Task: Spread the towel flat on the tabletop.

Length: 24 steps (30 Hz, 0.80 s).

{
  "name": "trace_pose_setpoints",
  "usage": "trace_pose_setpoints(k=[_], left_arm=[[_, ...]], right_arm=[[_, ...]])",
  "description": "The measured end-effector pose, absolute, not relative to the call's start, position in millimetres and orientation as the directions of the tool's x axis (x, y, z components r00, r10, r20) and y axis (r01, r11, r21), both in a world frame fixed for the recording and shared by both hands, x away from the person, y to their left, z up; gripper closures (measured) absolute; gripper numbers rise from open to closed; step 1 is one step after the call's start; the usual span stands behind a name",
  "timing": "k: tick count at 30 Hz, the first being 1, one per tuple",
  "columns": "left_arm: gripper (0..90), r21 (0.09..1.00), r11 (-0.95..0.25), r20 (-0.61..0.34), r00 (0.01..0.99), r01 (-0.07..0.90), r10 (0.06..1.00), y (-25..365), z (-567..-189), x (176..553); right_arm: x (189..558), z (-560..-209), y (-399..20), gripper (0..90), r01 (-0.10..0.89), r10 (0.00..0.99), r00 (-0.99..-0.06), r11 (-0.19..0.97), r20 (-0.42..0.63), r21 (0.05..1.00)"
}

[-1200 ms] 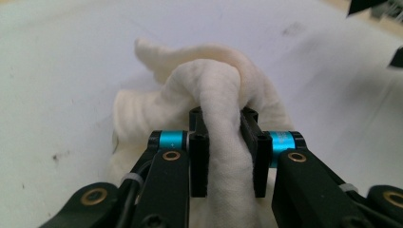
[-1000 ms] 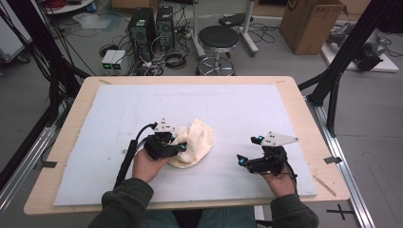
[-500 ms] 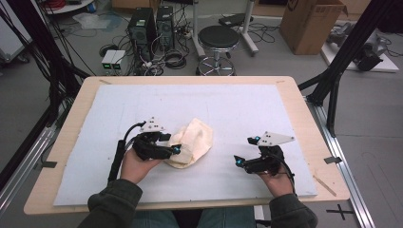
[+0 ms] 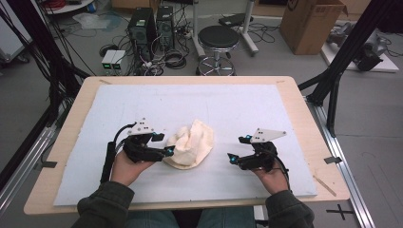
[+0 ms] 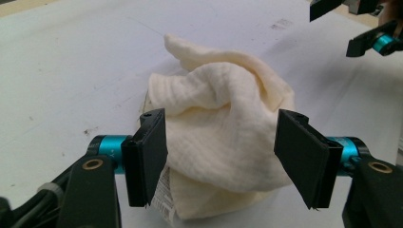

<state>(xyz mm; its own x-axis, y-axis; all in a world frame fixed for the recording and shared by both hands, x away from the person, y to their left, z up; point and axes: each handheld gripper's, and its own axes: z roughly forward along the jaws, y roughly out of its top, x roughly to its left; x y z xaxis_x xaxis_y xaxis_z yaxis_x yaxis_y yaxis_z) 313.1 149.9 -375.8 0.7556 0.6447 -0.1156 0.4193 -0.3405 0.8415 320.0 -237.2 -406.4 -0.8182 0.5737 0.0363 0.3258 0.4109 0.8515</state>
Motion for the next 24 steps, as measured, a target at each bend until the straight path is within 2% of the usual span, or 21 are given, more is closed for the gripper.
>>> trace_pose_setpoints(k=[5, 9, 13, 24], left_arm=[[36.2, 0.842, -0.345, -0.102, 0.751, 0.414, 0.653, 159, -383, 309], [41.3, 0.841, -0.346, -0.101, 0.748, 0.417, 0.656, 164, -391, 308], [45.7, 0.836, -0.354, -0.100, 0.751, 0.419, 0.653, 164, -396, 307], [40.3, 0.852, -0.302, -0.125, 0.727, 0.427, 0.675, 179, -402, 306]], right_arm=[[327, -403, -231, 29.6, 0.314, 0.560, -0.828, 0.419, 0.030, 0.852], [338, -399, -219, 38.6, 0.305, 0.529, -0.848, 0.436, 0.033, 0.847], [348, -397, -208, 43.0, 0.309, 0.504, -0.863, 0.464, 0.039, 0.830], [369, -402, -185, 47.6, 0.302, 0.475, -0.880, 0.514, 0.027, 0.803]])
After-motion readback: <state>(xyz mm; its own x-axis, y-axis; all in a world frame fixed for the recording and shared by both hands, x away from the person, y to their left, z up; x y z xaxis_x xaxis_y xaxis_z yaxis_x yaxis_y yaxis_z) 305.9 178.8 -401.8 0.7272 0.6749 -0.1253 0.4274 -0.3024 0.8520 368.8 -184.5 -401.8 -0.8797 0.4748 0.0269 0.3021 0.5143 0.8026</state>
